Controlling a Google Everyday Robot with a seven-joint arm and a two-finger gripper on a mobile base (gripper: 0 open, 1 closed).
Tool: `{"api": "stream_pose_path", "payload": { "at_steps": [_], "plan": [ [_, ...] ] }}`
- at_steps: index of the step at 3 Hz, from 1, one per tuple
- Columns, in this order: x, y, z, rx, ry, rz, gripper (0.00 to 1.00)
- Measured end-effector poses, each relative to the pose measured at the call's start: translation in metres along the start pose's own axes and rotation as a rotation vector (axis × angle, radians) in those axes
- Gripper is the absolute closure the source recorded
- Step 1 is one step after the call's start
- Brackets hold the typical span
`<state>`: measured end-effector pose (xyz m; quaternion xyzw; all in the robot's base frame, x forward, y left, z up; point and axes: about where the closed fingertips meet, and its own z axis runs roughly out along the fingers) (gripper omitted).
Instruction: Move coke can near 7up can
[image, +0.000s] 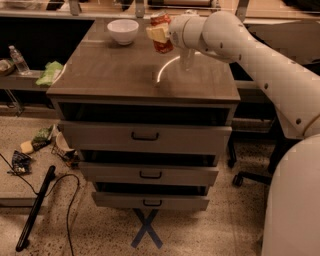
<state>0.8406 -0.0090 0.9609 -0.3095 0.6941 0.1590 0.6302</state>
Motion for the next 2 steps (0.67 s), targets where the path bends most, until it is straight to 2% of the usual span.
{"api": "stream_pose_path", "payload": {
  "at_steps": [1, 2],
  "plan": [
    [0.002, -0.003, 0.002, 0.015, 0.015, -0.012, 1.0],
    [-0.006, -0.037, 0.005, 0.13, 0.012, -0.012, 1.0]
  ]
}}
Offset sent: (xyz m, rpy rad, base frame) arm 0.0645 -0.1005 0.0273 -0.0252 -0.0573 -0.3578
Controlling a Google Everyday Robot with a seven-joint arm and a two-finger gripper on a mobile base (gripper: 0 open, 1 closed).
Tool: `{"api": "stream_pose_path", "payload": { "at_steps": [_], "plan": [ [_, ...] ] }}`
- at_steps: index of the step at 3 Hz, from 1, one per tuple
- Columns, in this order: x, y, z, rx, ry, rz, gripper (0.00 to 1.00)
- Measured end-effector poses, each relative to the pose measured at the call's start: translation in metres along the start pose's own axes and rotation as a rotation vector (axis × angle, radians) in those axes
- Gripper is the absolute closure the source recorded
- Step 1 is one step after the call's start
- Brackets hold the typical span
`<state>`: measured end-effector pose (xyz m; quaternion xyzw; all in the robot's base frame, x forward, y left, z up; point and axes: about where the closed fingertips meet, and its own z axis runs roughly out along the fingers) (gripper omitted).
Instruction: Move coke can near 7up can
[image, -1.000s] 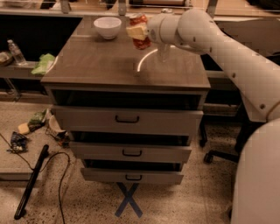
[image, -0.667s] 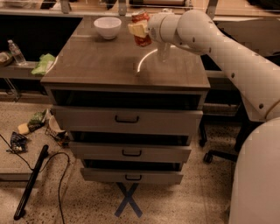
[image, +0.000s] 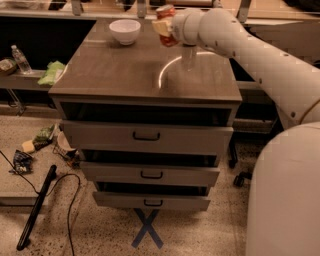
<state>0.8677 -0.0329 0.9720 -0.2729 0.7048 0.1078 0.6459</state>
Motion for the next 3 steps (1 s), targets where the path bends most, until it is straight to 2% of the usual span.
{"api": "stream_pose_path", "payload": {
  "at_steps": [1, 2, 3],
  "plan": [
    [0.01, -0.048, 0.001, 0.128, 0.014, 0.052, 1.0],
    [0.029, -0.088, -0.001, 0.224, 0.026, 0.115, 1.0],
    [0.049, -0.113, 0.006, 0.262, 0.042, 0.16, 0.82]
  ]
}}
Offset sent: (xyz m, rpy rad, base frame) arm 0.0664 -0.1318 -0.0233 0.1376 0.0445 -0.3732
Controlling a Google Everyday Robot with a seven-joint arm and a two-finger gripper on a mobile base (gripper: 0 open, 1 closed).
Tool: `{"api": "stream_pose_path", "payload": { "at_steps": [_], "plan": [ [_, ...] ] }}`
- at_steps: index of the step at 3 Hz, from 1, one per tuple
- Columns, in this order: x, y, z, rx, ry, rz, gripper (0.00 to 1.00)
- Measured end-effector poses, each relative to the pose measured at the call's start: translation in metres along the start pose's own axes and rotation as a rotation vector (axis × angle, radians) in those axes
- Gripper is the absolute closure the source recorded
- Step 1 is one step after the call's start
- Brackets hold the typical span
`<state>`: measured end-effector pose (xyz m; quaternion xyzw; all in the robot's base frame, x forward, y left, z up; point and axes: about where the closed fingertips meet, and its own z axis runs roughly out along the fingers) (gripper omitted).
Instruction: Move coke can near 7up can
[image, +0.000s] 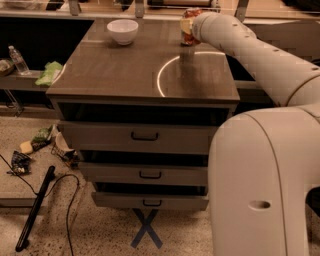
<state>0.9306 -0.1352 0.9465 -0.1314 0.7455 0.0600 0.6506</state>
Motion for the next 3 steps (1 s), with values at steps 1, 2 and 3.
{"api": "stream_pose_path", "payload": {
  "at_steps": [1, 2, 3],
  "plan": [
    [0.01, -0.016, 0.02, 0.013, 0.0, 0.025, 0.51],
    [0.013, -0.022, 0.03, 0.021, -0.006, 0.032, 0.28],
    [0.021, -0.028, 0.036, 0.044, -0.016, 0.045, 0.05]
  ]
}}
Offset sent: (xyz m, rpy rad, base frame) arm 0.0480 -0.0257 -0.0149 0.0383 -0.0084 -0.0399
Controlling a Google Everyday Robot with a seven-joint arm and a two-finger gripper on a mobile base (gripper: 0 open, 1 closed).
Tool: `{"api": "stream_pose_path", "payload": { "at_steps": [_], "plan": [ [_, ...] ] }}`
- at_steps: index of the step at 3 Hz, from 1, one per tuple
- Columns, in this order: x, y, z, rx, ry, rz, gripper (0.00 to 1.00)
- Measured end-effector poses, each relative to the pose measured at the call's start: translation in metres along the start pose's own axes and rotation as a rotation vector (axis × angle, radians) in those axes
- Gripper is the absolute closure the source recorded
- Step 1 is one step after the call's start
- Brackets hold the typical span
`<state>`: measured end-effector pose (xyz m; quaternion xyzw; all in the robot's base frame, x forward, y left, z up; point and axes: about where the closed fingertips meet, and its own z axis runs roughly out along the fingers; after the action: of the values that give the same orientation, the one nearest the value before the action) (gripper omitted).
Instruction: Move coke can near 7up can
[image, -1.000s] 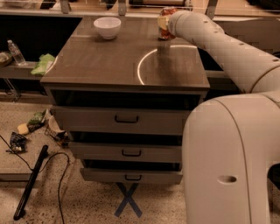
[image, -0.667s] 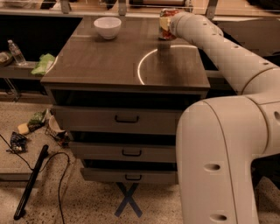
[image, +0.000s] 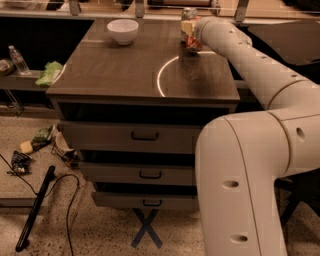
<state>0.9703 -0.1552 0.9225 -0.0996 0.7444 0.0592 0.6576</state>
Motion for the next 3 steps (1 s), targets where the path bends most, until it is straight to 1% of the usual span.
{"api": "stream_pose_path", "payload": {
  "at_steps": [1, 2, 3],
  "plan": [
    [0.007, 0.0, 0.005, 0.011, -0.007, 0.016, 0.0],
    [0.01, -0.001, 0.004, 0.024, -0.009, 0.026, 0.0],
    [0.002, -0.006, -0.013, 0.043, -0.012, 0.018, 0.0]
  ]
}}
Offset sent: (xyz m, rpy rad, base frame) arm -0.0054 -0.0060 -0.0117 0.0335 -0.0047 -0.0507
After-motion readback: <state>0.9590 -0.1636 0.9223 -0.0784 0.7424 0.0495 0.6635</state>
